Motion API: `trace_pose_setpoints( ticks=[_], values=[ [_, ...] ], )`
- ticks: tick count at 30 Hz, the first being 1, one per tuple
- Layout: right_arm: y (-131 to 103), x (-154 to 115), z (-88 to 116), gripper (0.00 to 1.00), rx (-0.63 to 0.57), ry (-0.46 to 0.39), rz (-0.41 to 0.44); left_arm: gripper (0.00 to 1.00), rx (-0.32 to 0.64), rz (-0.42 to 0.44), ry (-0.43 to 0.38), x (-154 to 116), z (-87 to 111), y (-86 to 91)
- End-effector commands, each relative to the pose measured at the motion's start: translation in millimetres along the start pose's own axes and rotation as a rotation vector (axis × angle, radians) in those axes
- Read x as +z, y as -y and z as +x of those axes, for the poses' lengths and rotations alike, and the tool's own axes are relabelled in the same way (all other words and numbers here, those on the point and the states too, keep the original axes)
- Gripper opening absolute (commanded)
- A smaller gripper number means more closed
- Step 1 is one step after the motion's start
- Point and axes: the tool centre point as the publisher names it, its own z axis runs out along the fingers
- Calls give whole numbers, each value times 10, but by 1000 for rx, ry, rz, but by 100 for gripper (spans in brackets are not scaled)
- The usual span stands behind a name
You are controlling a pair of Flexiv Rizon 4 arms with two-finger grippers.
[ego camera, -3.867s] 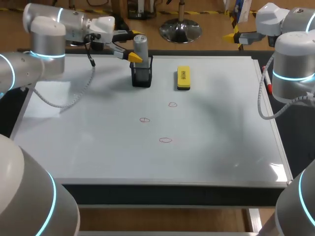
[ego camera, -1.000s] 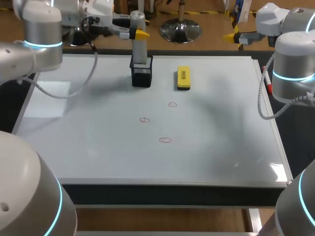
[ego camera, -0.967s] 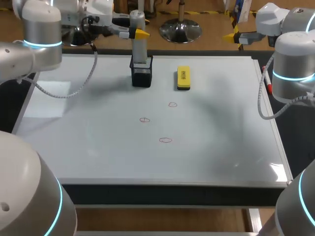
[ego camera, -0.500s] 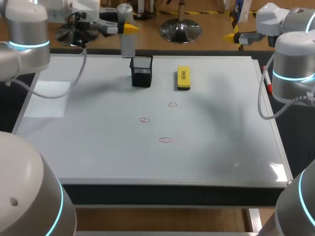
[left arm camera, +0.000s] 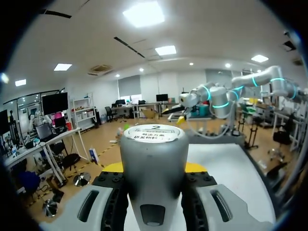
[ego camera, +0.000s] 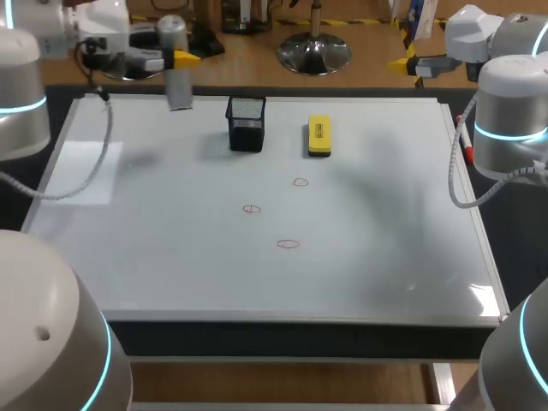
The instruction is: Pick up the inspection probe, press it on each red-marked spot on the whiteboard one by one, put down the probe, pick up the eraser, and wipe off all the red marks.
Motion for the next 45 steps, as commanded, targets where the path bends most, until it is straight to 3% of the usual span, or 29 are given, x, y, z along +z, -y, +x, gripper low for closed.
trace_pose_setpoints(
  ticks=[1, 13, 24, 45],
  values=[
    [3, 1, -3, 100, 0, -1, 0, 0, 2, -4, 158, -264, 109, -61],
    [3, 1, -3, 100, 0, -1, 0, 0, 9, -5, 229, -459, 106, -412],
    [3, 1, -3, 100, 0, -1, 0, 0, -17, -29, 250, -469, 114, -641],
    [3, 1, -3, 100, 0, -1, 0, 0, -33, -41, 264, -474, 120, -652]
  ],
)
